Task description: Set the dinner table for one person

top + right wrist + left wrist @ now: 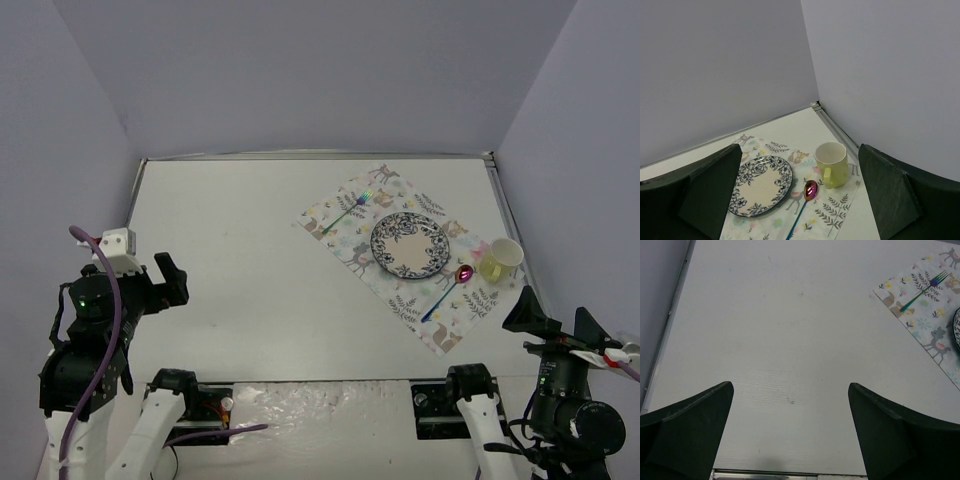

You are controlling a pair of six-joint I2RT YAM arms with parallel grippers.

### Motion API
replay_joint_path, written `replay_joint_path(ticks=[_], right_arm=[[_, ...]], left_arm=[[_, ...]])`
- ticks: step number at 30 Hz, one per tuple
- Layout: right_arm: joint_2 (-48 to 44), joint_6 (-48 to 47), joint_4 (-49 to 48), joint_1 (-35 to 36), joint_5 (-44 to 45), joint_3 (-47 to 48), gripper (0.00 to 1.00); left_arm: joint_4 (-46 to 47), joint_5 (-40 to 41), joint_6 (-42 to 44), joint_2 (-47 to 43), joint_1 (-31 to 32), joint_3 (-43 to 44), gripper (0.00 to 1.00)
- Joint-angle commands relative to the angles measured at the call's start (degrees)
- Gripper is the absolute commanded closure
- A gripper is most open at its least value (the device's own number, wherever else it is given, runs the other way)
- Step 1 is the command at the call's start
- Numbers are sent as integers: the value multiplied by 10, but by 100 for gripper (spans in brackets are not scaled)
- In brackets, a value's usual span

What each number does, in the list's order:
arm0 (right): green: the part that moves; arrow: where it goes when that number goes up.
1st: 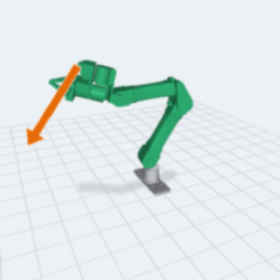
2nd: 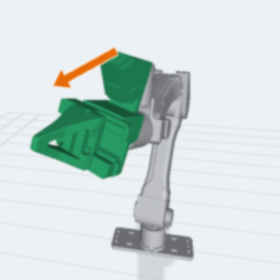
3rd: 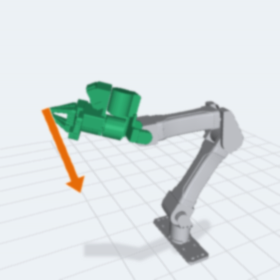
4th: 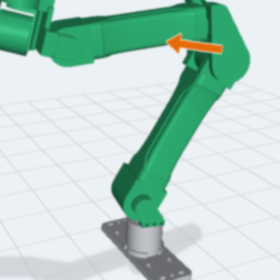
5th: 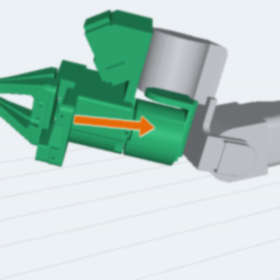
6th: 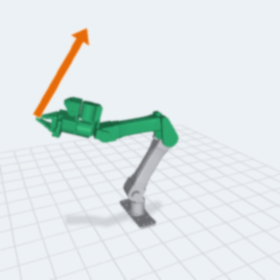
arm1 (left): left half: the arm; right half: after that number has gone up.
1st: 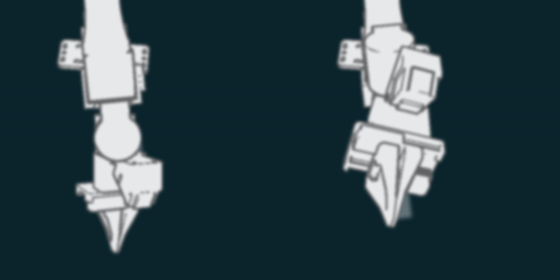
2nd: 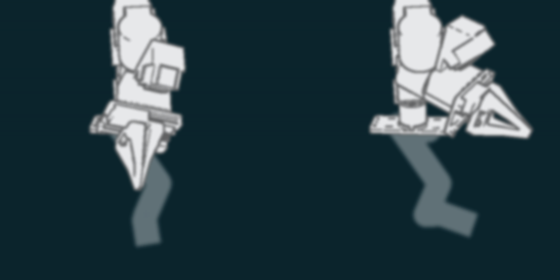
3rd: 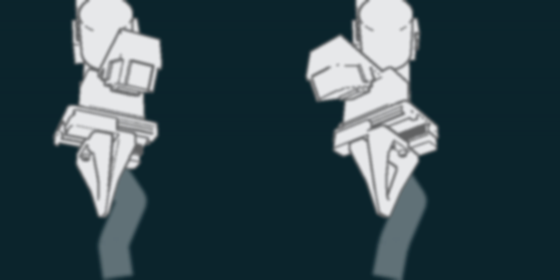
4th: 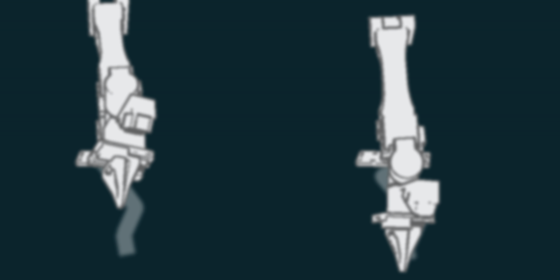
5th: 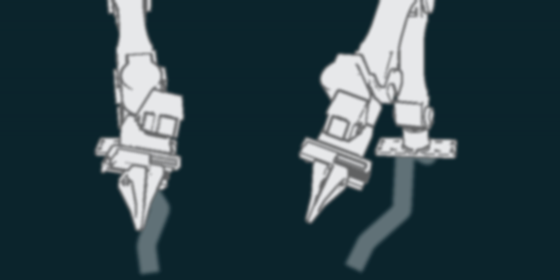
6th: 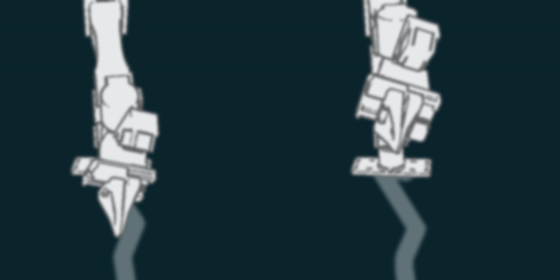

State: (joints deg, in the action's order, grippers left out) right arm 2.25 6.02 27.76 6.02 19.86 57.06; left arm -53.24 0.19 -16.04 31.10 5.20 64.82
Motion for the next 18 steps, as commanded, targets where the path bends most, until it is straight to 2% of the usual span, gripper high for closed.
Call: replay_joint_path(ticks=[1,18], right_arm=[[-1,-16,-35,5,17,2,0],[0,-20,-36,7,6,1,0]], left_arm=[[24,0,8,-5,5,2,3],[29,9,4,-15,14,-3,3]])
